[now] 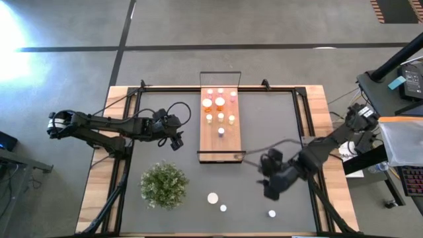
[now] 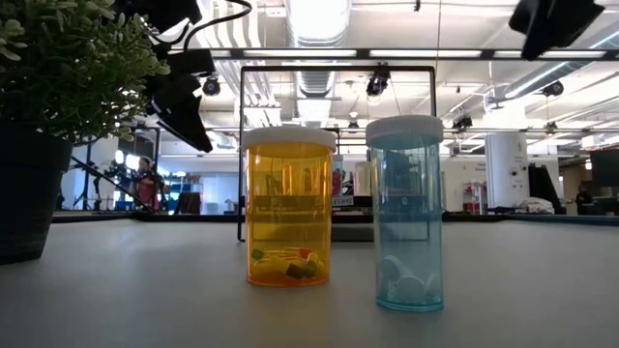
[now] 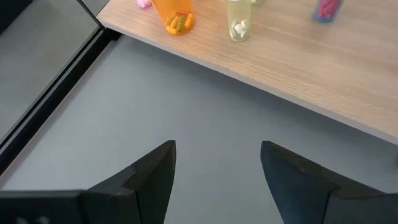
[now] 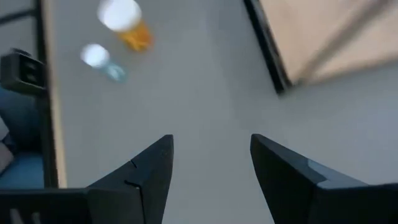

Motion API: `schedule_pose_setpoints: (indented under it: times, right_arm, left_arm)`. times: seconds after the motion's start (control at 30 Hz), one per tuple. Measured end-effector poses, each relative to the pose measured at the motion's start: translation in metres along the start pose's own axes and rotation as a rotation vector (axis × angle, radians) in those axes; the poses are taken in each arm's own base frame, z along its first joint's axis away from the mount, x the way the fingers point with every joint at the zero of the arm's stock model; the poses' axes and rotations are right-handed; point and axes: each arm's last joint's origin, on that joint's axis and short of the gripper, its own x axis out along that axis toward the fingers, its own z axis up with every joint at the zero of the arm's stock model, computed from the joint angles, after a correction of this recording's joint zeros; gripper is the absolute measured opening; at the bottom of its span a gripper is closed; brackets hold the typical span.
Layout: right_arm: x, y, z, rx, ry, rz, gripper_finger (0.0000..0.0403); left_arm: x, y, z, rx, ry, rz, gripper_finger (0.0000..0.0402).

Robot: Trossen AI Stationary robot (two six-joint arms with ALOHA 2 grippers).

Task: Pick and place medicine bottles onto shelf by color
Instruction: Put the orange pill bottle on the shelf aligned with the other orange pill bottles

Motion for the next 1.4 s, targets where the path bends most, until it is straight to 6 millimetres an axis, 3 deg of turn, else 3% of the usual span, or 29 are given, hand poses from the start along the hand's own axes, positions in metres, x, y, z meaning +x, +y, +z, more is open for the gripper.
schedule_pose_setpoints:
  times: [0.17,0.4,0.6,0.97,1.4]
  right_arm:
    - [0.020,0.025,-0.003,-0.134,-0.196,0.040,0.0206]
    - [0.058,0.048,0.014,-0.274,-0.391,0.107,0.0206]
    - [0.083,0.059,0.028,-0.335,-0.343,0.050,0.0215]
    - [0.118,0.066,0.062,-0.429,-0.244,-0.070,0.0279]
    - [0.147,0.086,0.078,-0.344,-0.170,0.009,0.0283]
  left_arm:
    - [0.000,0.000,0.000,-0.001,0.000,0.000,0.0219]
    - [0.000,0.000,0.000,-0.018,0.001,0.000,0.0219]
    - [0.000,0.000,0.000,-0.020,0.003,-0.006,0.0219]
    - [0.000,-0.001,-0.002,-0.017,0.024,-0.049,0.0219]
    - [0.000,0.002,-0.012,0.027,0.109,-0.024,0.0219]
